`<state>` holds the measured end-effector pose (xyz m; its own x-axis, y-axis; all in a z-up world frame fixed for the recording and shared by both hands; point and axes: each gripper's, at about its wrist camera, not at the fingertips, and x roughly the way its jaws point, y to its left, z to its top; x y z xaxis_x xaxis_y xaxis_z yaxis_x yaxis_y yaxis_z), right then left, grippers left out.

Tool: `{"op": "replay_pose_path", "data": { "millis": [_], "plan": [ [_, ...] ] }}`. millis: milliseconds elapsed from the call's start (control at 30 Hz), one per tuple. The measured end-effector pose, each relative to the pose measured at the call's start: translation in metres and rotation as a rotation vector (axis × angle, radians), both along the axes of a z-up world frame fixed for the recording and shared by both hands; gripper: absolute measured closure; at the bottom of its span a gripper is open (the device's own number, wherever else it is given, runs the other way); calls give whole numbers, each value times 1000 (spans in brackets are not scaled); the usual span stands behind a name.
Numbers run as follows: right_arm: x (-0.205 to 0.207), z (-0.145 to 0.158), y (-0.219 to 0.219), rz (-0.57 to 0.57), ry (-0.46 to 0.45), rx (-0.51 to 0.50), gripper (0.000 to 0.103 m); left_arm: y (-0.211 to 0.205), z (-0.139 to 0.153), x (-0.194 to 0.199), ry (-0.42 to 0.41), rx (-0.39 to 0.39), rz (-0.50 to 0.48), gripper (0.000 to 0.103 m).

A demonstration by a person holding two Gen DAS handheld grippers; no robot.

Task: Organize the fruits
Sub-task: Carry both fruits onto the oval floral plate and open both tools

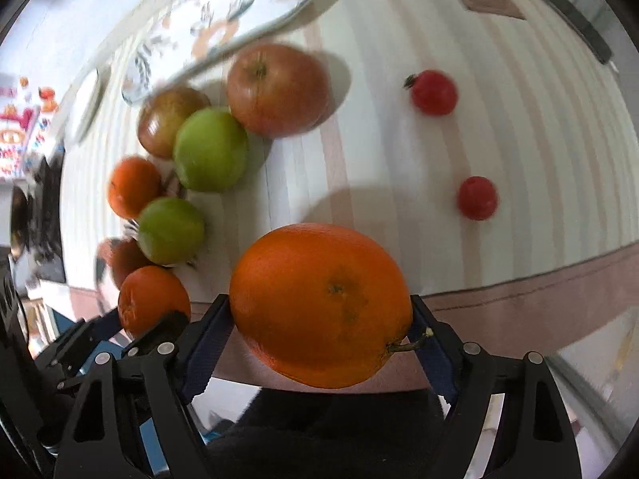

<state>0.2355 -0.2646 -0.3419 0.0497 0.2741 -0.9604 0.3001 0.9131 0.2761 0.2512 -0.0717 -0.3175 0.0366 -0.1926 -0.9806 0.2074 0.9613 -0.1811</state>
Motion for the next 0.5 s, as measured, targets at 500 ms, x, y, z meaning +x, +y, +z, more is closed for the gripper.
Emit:
{"op": "replay_pose_path", "data": {
  "millis": [500],
  "plan": [
    [134, 103, -41, -72, -251, 51, 16, 12, 107, 159, -168, -86, 78, 40]
  ]
}}
